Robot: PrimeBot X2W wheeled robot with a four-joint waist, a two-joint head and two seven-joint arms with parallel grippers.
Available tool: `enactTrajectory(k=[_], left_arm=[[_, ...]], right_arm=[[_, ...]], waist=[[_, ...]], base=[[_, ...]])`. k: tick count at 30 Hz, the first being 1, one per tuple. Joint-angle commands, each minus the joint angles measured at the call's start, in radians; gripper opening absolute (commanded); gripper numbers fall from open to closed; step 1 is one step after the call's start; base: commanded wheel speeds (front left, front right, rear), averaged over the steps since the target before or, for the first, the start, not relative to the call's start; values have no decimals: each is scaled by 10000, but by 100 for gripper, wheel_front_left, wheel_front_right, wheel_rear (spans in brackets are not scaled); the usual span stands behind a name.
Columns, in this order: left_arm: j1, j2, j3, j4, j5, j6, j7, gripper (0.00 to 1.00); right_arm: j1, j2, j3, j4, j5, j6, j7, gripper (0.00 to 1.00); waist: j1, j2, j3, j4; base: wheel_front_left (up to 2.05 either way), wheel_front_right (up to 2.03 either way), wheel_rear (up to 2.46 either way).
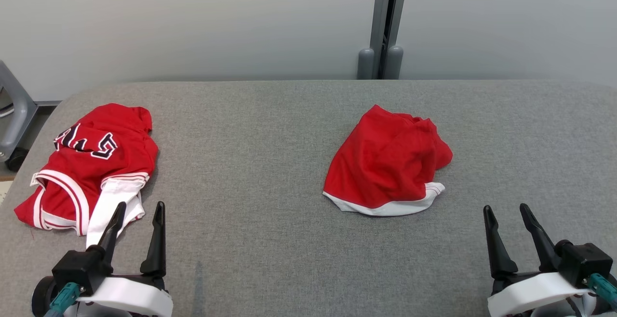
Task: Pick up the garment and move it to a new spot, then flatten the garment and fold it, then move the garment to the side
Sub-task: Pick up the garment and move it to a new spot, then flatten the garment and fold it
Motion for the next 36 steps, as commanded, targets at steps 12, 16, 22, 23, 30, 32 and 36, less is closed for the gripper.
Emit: enactTrajectory(k=[12, 16, 22, 23, 30, 32, 36], left_arm=[[160, -265, 485, 258, 591, -239, -19, 100], [121, -313, 566, 269, 682, -270, -19, 100], [-3, -416, 617, 286, 863, -345, -19, 100], [-43, -438, 617, 286, 875, -363, -19, 100], [-341, -584, 536, 266, 949, -433, -19, 100], [-410, -646, 470, 277, 968, -450, -19, 100], [-647, -754, 314, 265, 979, -469, -20, 100]], right_arm=[[64, -97, -34, 302, -17, 19, -53, 100], [20, -102, -42, 344, -26, 19, -53, 100], [-341, -221, 66, 530, 16, 19, -53, 100], [-422, -273, 114, 603, 6, 19, -54, 100], [-1513, -711, 492, 1514, 42, 18, -13, 100], [-1883, -836, 596, 1931, 133, 19, -15, 100], [-2657, -1075, 839, 2878, 293, 19, -22, 100]], waist=[[0, 0, 99, -106], [0, 0, 84, -94], [0, 0, 101, 6], [0, 0, 125, 39], [0, 0, 389, 371], [0, 0, 499, 502], [0, 0, 754, 794]], base=[[0, 0, 0], [0, 0, 0], [0, 0, 0], [0, 0, 0], [0, 0, 0], [0, 0, 0], [0, 0, 0]])
